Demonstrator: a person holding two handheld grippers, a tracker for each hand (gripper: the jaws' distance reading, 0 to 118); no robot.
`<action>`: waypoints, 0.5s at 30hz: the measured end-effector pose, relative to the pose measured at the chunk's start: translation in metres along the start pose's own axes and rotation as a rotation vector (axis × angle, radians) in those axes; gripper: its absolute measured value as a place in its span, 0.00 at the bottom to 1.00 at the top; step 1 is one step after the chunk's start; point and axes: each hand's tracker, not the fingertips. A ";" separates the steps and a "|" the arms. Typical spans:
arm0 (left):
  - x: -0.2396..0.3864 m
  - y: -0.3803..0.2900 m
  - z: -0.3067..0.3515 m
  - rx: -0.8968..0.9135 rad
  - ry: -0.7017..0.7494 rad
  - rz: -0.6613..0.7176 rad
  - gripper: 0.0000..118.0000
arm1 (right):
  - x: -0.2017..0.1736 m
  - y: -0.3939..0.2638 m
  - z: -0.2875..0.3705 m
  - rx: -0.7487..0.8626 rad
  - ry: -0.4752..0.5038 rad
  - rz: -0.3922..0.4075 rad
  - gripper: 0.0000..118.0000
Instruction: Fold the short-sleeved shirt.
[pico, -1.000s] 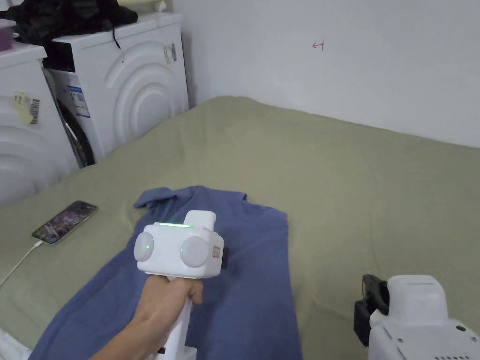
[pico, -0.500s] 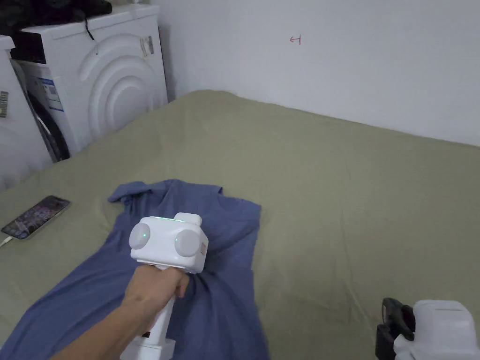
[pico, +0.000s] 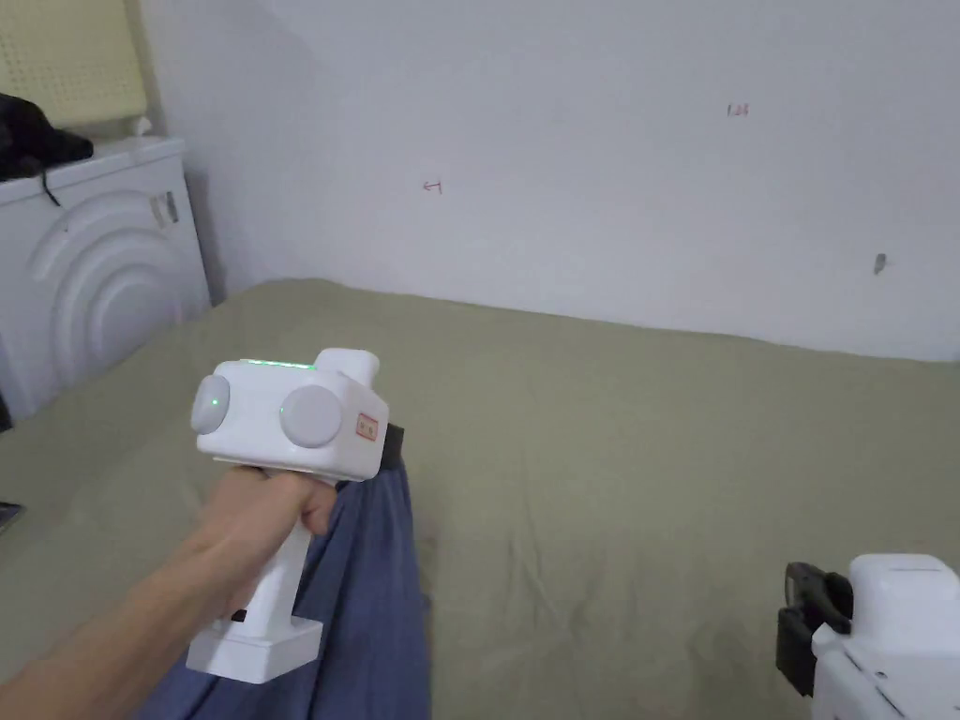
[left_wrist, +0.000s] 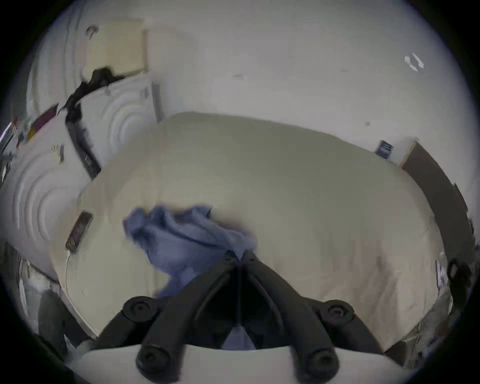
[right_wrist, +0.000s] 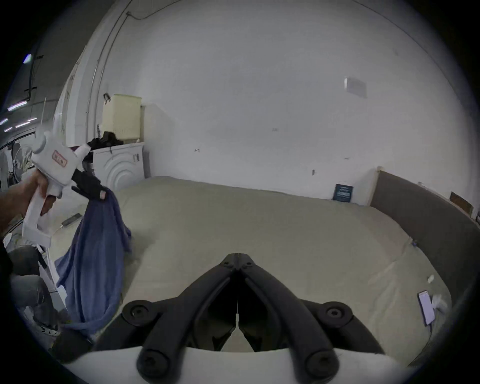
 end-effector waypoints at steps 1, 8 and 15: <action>0.026 0.009 0.010 0.019 -0.031 -0.028 0.00 | 0.008 0.001 0.009 0.010 -0.022 0.003 0.00; 0.186 0.037 0.023 0.063 -0.308 -0.182 0.00 | 0.060 0.000 0.045 0.022 -0.145 -0.028 0.00; 0.313 0.023 -0.024 -0.021 -0.526 -0.269 0.00 | 0.117 -0.019 0.048 -0.004 -0.253 -0.063 0.00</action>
